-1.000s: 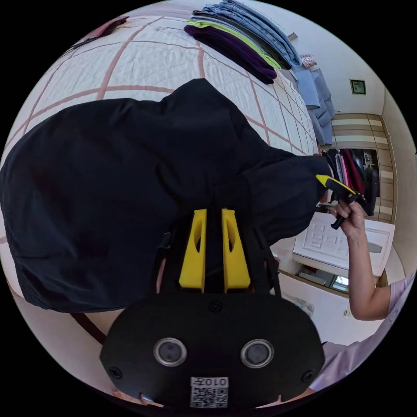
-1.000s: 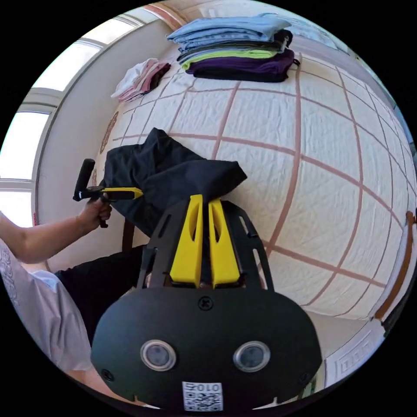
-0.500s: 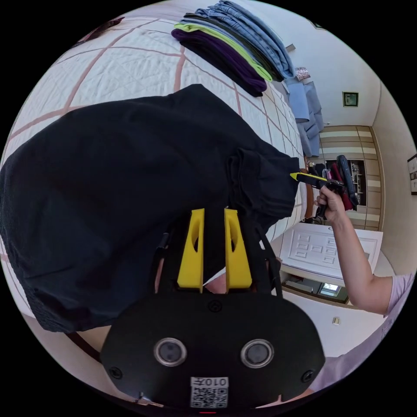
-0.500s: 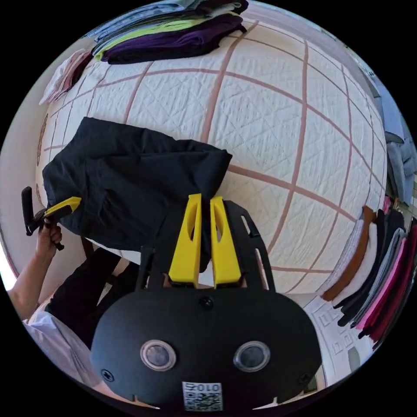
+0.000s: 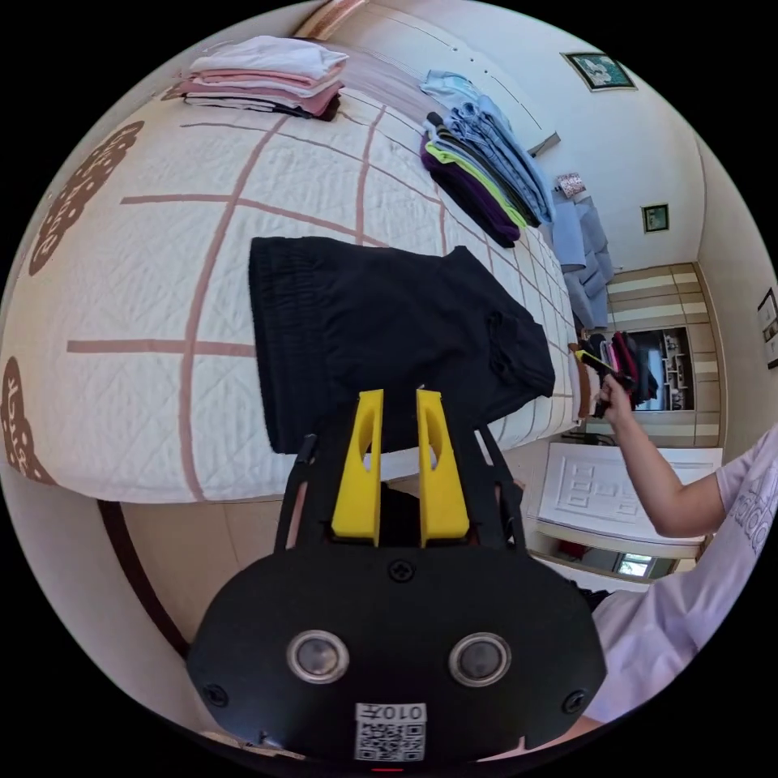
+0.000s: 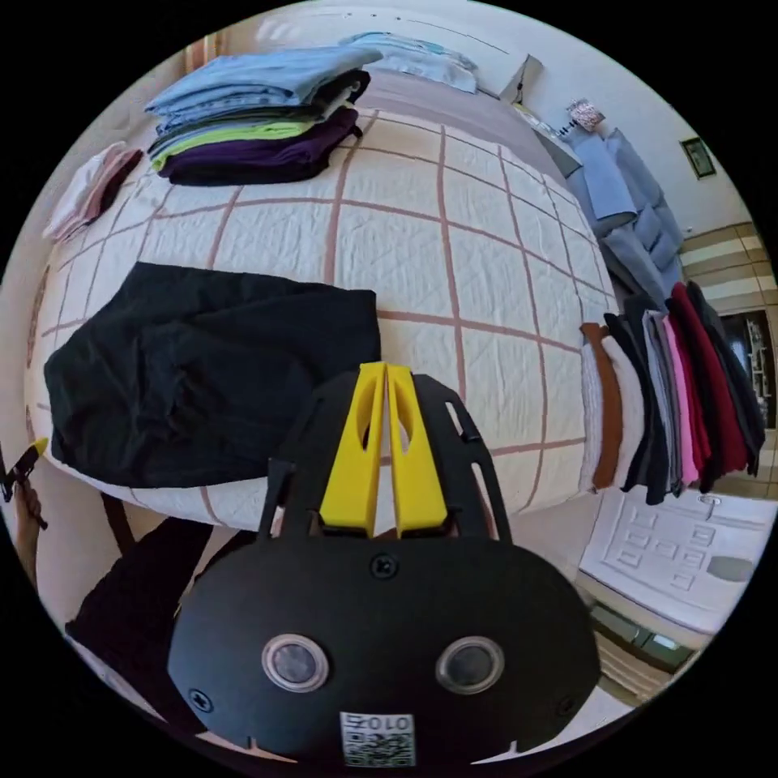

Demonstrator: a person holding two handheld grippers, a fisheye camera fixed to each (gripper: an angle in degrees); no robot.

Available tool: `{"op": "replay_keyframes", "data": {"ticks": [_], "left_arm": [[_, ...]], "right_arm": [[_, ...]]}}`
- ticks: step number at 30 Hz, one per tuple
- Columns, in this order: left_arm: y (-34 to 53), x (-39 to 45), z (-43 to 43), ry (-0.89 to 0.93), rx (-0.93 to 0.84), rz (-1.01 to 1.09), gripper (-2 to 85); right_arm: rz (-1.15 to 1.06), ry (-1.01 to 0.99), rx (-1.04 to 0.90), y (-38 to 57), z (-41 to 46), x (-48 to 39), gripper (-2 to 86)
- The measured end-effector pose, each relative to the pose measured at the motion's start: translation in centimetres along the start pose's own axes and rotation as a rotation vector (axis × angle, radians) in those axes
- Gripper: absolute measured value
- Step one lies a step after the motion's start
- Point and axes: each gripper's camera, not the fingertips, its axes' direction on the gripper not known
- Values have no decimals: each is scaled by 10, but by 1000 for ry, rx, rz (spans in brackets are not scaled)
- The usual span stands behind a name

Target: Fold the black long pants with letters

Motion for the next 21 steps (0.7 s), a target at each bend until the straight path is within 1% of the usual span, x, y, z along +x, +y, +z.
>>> {"op": "replay_keyframes", "data": {"ticks": [1, 2, 4, 5, 7, 8, 10, 12, 13, 14, 17, 20, 21], "left_arm": [[2, -6, -5, -22, 12, -8, 105], [4, -19, -14, -47, 48, -44, 118], [3, -44, -24, -31, 82, -128, 135], [0, -58, -31, -21, 112, -171, 143], [-6, -73, -36, -30, 128, -197, 154], [-12, -83, -32, -39, 87, -205, 159], [-17, -99, -21, 1, 22, -233, 165], [-16, -116, -2, 133, -40, -259, 166], [-16, -119, 1, 171, -48, -258, 164], [-15, -123, 7, 212, -56, -258, 161], [-12, -134, 9, 220, -30, -289, 139], [-7, -152, 9, 330, -3, -361, 97], [-7, -156, 10, 386, -21, -360, 76]], "right_arm": [[-90, -157, 92, 1, -20, -11, 22], [-142, -213, 144, 3, -30, -21, 24], [-362, -284, 291, 18, -55, -85, 42], [-431, -290, 314, 24, -58, -106, 51], [-617, -373, 360, 50, -55, -193, 83], [-647, -409, 352, 57, -52, -215, 82], [-792, -531, 243, 84, -37, -300, 78], [-900, -513, 173, 105, -30, -354, 75], [-933, -529, 158, 117, -26, -378, 74], [-945, -543, 147, 121, -24, -387, 73], [-940, -560, 103, 134, -13, -410, 73], [-923, -553, 84, 142, -7, -412, 78], [-921, -543, 87, 146, -7, -412, 85]]}}
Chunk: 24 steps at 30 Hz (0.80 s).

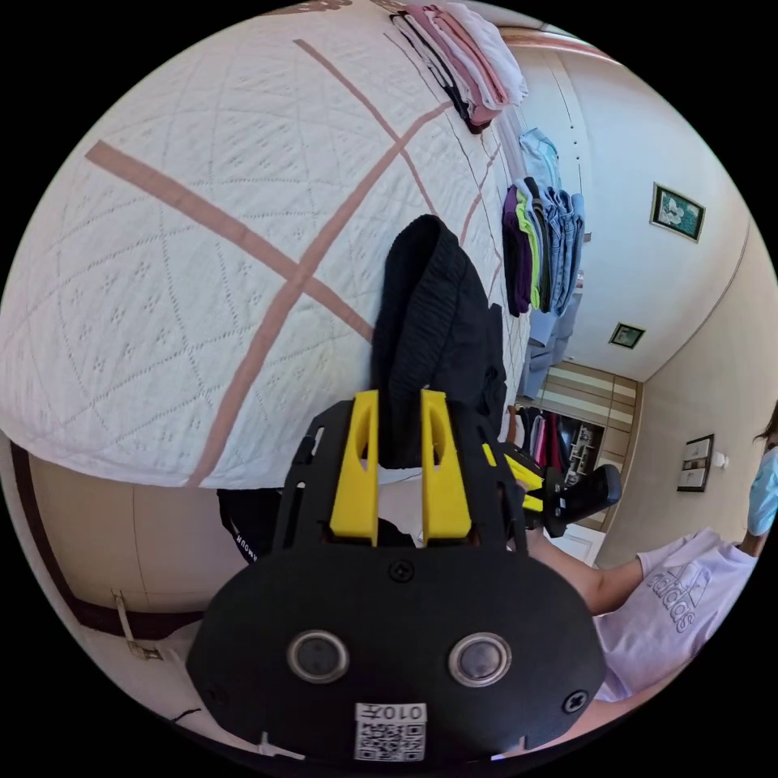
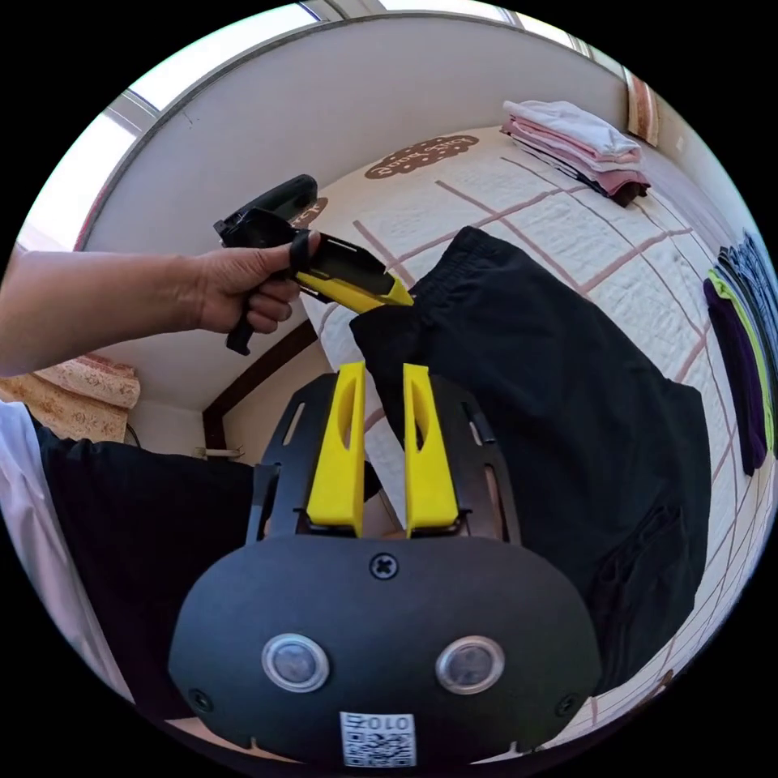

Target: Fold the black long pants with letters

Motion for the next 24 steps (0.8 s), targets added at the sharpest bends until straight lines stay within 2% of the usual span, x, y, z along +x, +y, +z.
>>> {"op": "replay_keyframes", "data": {"ticks": [4, 10, 14, 15, 17, 20, 24], "left_arm": [[1, -4, -9, 118, 5, -21, 47], [2, 40, -11, 256, -31, -29, 22], [4, 90, 3, 295, -30, -49, 11], [3, 107, 10, 280, -41, -31, 8], [1, 132, 23, 294, -53, 11, 4], [0, 189, 52, 410, -71, 154, 1], [11, 286, 102, 371, -174, 405, 0]], "right_arm": [[6, 99, 4, 11, 2, -16, 126], [15, 258, 16, 17, 12, -50, 174], [100, 423, 28, 30, 6, -49, 142], [200, 428, 64, 40, -6, -35, 110], [289, 368, 68, 60, -26, -7, 87], [388, 182, 164, 113, -73, 50, 73], [525, -89, 488, 245, -151, 136, 73]]}}
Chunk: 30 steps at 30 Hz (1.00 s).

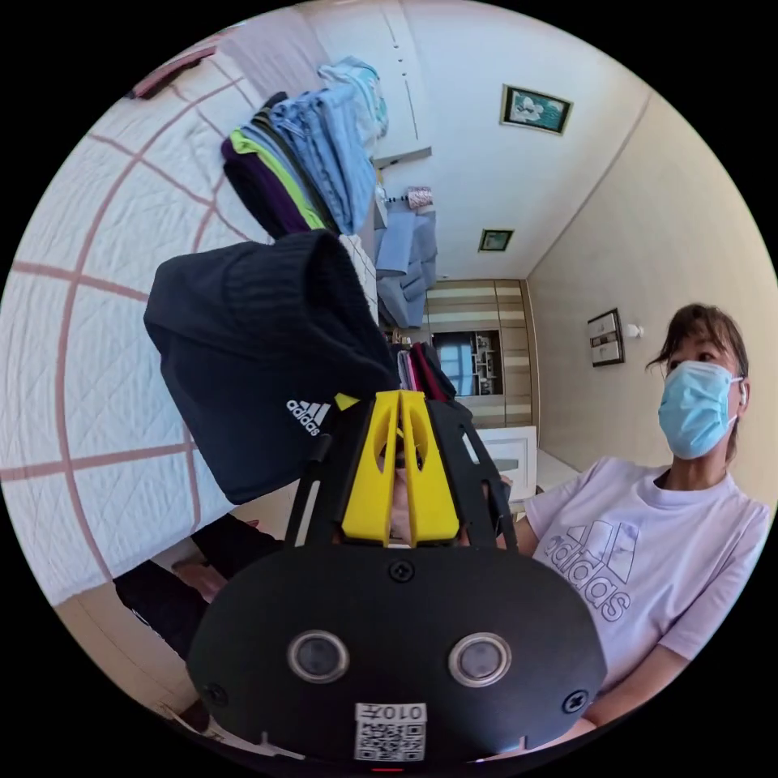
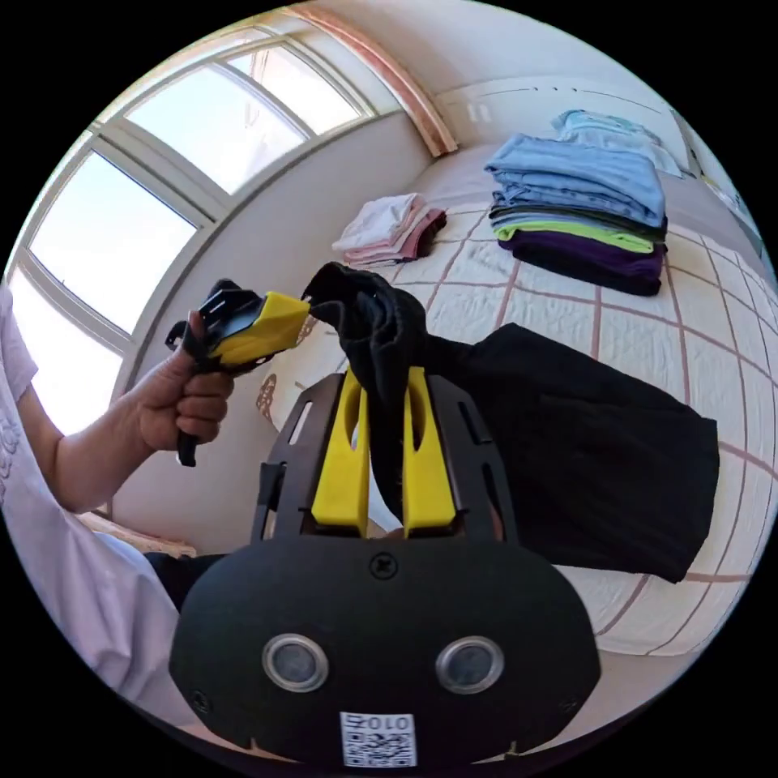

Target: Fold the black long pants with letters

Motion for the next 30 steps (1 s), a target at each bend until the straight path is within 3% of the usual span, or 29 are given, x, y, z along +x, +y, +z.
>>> {"op": "replay_keyframes", "data": {"ticks": [5, 7, 10, 16, 23, 30], "left_arm": [[-14, 16, 89, 44, -123, 9, 2], [-15, 12, 120, 24, -157, -2, 4], [-17, -1, 171, -75, -245, -18, 13], [-6, -28, 235, -473, -359, -6, 52], [-44, -31, 253, -841, -281, 93, 112], [-122, -109, 273, -737, -294, -174, 90]], "right_arm": [[269, -55, 239, 86, -106, 163, 77], [505, -84, 224, 141, -101, 250, 78], [681, -104, 107, 184, -71, 316, 80], [663, -114, 68, 202, -69, 337, 78], [656, -46, 7, 233, -93, 348, 88], [651, 121, 50, 216, -102, 347, 136]]}}
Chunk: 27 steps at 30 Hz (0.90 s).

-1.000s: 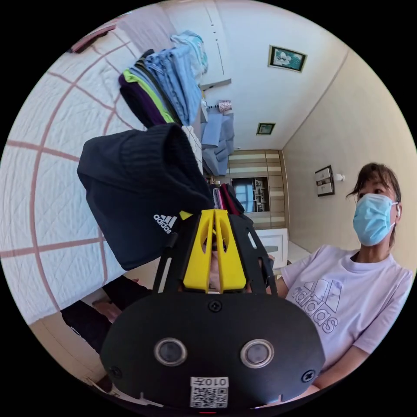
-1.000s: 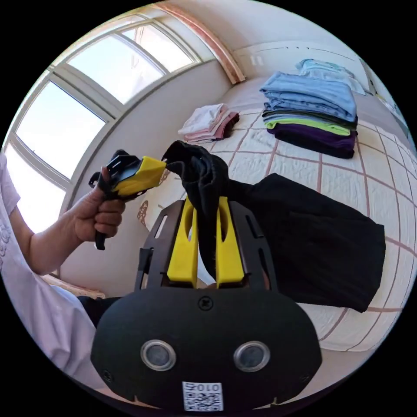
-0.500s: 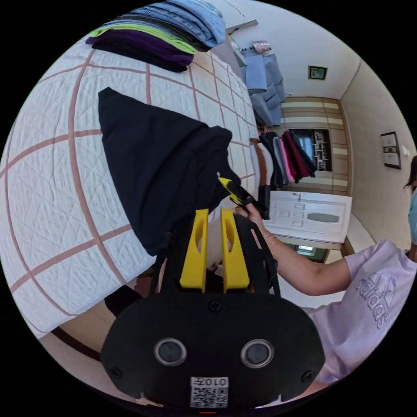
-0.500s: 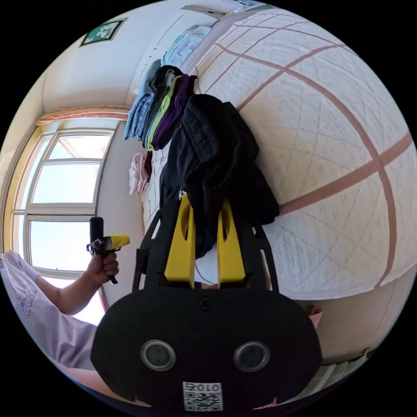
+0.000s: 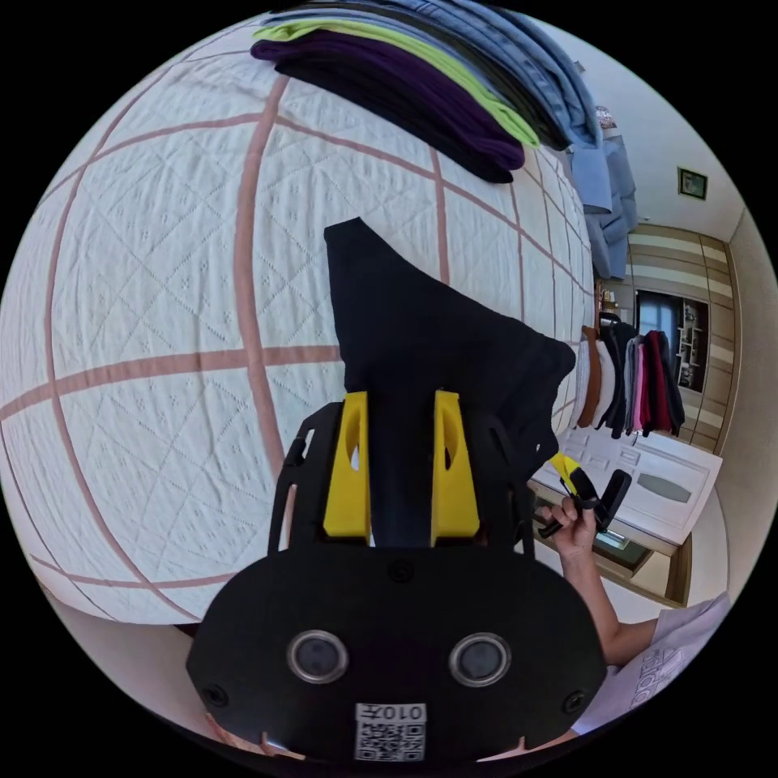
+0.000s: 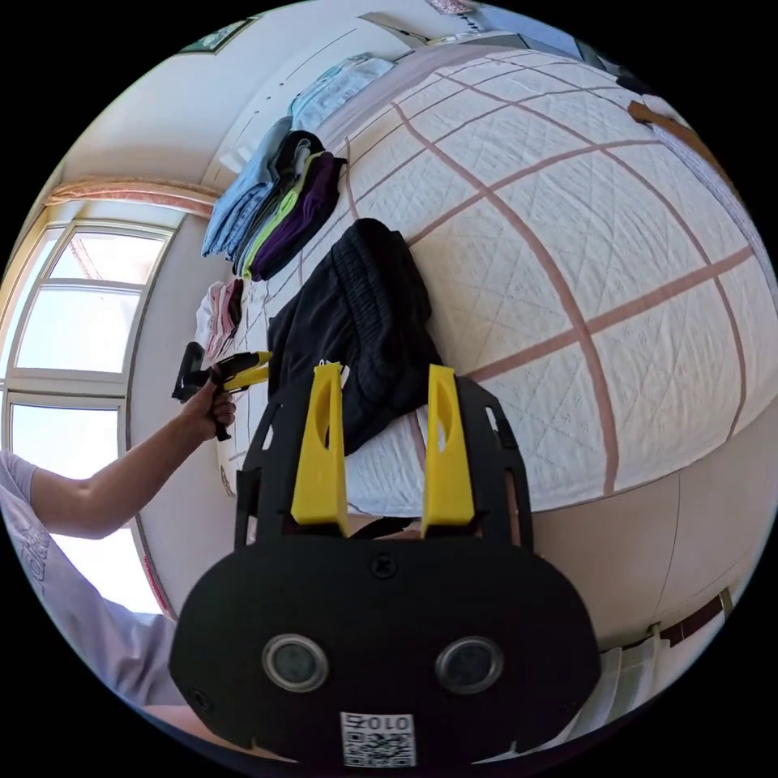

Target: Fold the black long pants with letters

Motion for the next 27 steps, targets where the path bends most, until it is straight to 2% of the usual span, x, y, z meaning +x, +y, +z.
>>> {"op": "replay_keyframes", "data": {"ticks": [2, 5, 8, 11, 15, 19, 24, 27], "left_arm": [[-11, 1, 6, -25, -31, 18, 76], [-12, -3, 3, 38, -27, 36, 74], [6, -12, -10, 125, 33, 66, 88], [42, -23, -31, 89, 134, 36, 112], [85, -49, -9, 170, 68, -43, 128], [106, -65, 26, 250, 3, -84, 132], [114, -75, 27, 319, 45, -61, 130], [114, -65, 17, 192, 8, 40, 131]], "right_arm": [[-12, 2, 26, -5, -1, 1, 143], [-78, 8, -20, -19, 12, 7, 153], [-136, -14, -126, -40, 35, 15, 162], [-162, -14, -206, -62, 54, 24, 164], [-169, -75, -362, -79, 86, 31, 148], [-120, -65, -340, -78, 102, 32, 134], [-59, -163, -371, -84, 114, 43, 114], [-156, -46, -411, -91, 113, 16, 103]]}}
